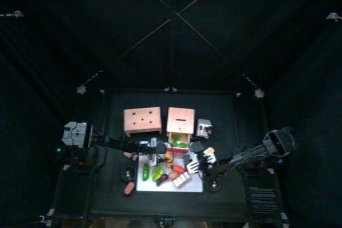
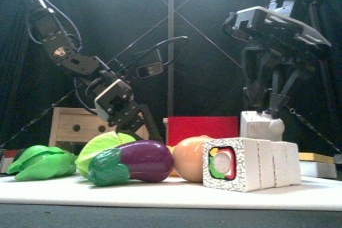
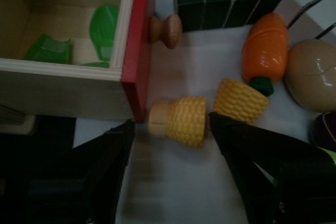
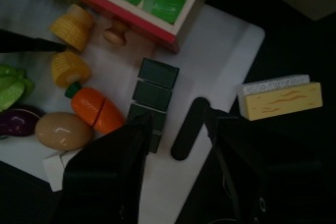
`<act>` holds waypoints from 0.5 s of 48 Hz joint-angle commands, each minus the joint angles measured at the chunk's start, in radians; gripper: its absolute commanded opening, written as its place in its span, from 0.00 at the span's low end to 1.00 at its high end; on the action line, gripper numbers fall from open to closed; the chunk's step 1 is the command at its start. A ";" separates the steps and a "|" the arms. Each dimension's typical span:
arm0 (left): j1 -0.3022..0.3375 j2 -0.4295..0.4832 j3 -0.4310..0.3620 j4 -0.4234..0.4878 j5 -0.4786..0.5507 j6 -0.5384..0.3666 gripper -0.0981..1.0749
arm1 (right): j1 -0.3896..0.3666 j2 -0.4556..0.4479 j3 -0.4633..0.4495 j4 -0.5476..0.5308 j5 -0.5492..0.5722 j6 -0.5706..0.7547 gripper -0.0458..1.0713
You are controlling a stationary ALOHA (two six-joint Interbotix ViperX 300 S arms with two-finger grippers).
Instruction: Grab corn bottom
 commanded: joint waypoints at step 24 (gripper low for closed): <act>-0.002 0.008 -0.028 0.002 0.006 -0.002 0.90 | 0.000 -0.005 -0.009 0.008 -0.002 0.000 0.78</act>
